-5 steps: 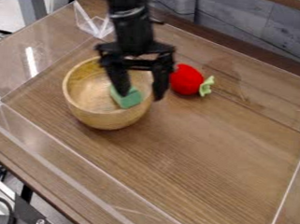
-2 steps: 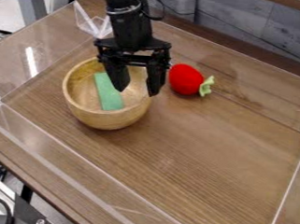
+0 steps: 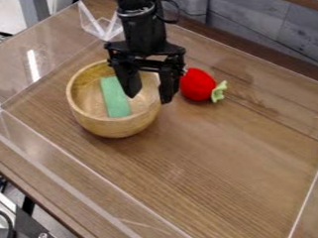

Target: Put the green stick in the brown bowl

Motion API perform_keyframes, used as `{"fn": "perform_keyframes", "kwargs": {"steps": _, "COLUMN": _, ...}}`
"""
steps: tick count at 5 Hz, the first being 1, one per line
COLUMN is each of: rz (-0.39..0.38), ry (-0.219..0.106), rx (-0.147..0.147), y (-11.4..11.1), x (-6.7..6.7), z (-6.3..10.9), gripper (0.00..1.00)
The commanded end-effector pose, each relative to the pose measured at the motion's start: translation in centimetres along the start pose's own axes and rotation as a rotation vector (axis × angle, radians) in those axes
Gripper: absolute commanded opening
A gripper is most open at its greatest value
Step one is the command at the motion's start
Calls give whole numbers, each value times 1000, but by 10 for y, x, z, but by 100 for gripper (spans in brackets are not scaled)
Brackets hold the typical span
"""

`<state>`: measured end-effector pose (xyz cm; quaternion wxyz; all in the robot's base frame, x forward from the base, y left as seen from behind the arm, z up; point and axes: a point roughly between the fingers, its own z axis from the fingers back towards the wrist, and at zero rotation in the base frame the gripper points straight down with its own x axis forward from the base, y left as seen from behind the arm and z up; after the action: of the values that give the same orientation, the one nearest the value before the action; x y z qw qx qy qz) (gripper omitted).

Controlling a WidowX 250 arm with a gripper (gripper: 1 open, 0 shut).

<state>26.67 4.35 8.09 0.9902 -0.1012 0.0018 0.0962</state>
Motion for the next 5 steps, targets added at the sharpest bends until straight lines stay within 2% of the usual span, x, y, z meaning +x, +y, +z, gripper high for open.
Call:
{"fn": "perform_keyframes", "kwargs": {"steps": 1, "rz": -60, "ry": -50, "rx": 14, "y": -5, "x": -1, "z": 10, "gripper": 100}}
{"fn": "perform_keyframes", "kwargs": {"steps": 4, "rz": 70, "ry": -86, "rx": 31, "y": -22, "x": 20, "z": 11, "gripper": 100}}
{"fn": "perform_keyframes", "kwargs": {"steps": 5, "rz": 8, "ry": -80, "rx": 35, "y": -23, "x": 25, "z": 23, "gripper": 100}}
